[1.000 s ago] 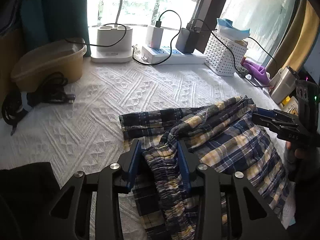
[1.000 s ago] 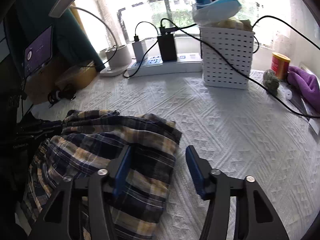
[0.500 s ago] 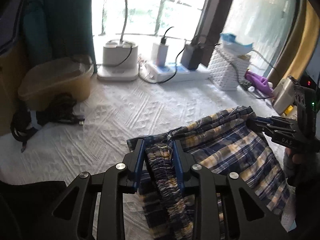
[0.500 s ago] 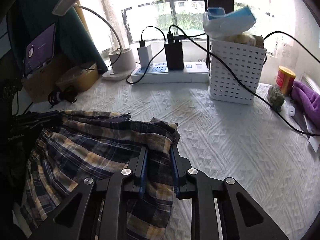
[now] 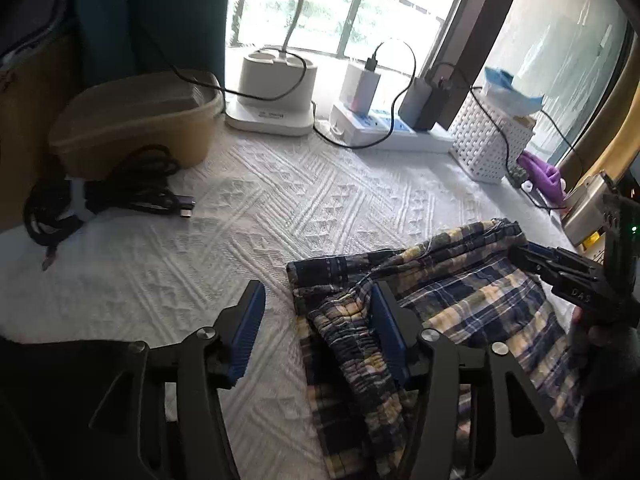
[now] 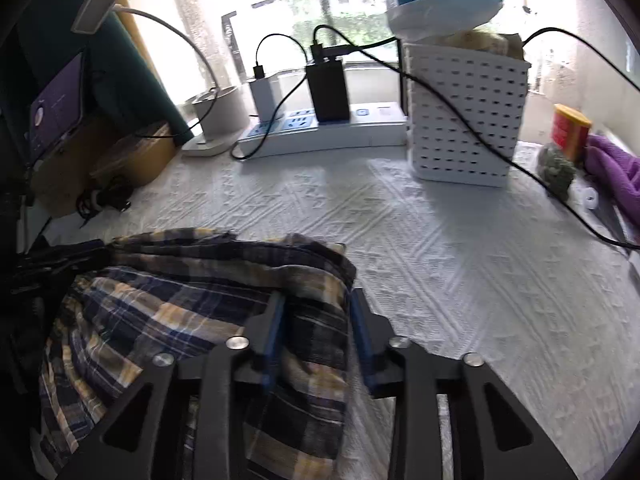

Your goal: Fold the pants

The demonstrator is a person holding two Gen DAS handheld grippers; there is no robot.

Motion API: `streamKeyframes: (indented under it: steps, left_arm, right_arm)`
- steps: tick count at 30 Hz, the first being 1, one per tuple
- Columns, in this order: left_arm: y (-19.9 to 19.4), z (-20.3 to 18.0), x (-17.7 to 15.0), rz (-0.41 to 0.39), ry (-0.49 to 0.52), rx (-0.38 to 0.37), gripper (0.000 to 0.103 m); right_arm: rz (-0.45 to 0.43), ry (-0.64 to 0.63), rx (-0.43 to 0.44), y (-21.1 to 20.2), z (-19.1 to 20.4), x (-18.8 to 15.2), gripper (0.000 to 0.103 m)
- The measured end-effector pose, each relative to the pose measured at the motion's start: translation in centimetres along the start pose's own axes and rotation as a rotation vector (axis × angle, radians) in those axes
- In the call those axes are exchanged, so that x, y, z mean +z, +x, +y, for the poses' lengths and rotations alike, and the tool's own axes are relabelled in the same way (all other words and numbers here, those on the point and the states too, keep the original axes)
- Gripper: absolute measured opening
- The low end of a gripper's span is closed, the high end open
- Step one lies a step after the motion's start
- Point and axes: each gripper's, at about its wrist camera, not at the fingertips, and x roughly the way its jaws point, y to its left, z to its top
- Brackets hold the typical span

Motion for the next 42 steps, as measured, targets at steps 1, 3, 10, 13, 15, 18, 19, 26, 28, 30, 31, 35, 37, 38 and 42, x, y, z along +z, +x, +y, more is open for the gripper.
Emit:
streamKeyframes:
  steps: [1, 3, 10, 13, 15, 18, 19, 26, 28, 30, 31, 35, 37, 38, 42]
  left_arm:
    - [-0.4, 0.0, 0.0, -0.01, -0.004, 0.008, 0.057]
    - [-1.5, 0.3, -0.2, -0.032, -0.019, 0.007, 0.057]
    - [-4.3, 0.4, -1.3, -0.069, -0.077, -0.055, 0.069]
    - [-4.4, -0.4, -2.4, -0.048, -0.072, -0.072, 0.071]
    - [-4.2, -0.9, -3.2, -0.023, -0.074, -0.082, 0.071]
    - [-3.8, -1.6, -4.5, 0.017, -0.064, -0.086, 0.073]
    - [-3.7, -1.8, -4.9, 0.03, -0.062, -0.085, 0.073]
    - [-2.8, -2.1, -6.8, 0.096, -0.071, -0.082, 0.073]
    - [-2.8, -2.4, -7.0, 0.085, -0.058, -0.074, 0.076]
    - [-2.6, -2.8, -6.9, 0.086, -0.049, -0.068, 0.078]
    - [-2.5, -2.9, -6.8, 0.088, -0.05, -0.071, 0.079]
    - [-1.9, -4.2, -6.7, 0.1, -0.019, -0.097, 0.079]
    - [-1.6, -5.1, -6.7, 0.103, 0.011, -0.088, 0.079]
    - [-1.4, -5.4, -6.7, 0.103, 0.023, -0.089, 0.079]
    - [-0.9, -5.7, -6.4, 0.099, 0.031, -0.092, 0.081]
  right_arm:
    - [-0.003, 0.005, -0.007, -0.3, 0.0, 0.0, 0.04]
    - [-0.008, 0.012, -0.019, -0.7, -0.1, -0.1, 0.042]
    - [-0.039, 0.033, -0.024, -3.5, -0.3, -1.3, 0.062]
    - [-0.046, 0.042, -0.023, -4.4, -0.2, -1.9, 0.064]
    - [-0.048, 0.049, -0.023, -5.0, -0.3, -2.4, 0.065]
    - [-0.046, 0.057, -0.021, -5.6, -0.3, -3.3, 0.065]
    - [-0.045, 0.058, -0.019, -5.8, -0.4, -3.5, 0.065]
    - [-0.039, 0.077, -0.014, -6.8, -0.6, -5.3, 0.066]
    - [-0.035, 0.085, -0.009, -6.9, -0.9, -5.9, 0.066]
    - [-0.029, 0.091, -0.004, -6.9, -1.0, -6.2, 0.066]
    - [-0.027, 0.092, -0.002, -6.8, -1.0, -6.3, 0.066]
    - [-0.023, 0.097, 0.016, -6.6, -1.1, -6.7, 0.066]
    - [-0.02, 0.101, 0.026, -6.4, -1.1, -6.7, 0.066]
    - [-0.018, 0.105, 0.036, -6.3, -1.1, -6.7, 0.067]
    - [-0.009, 0.115, 0.069, -5.8, -1.0, -6.7, 0.075]
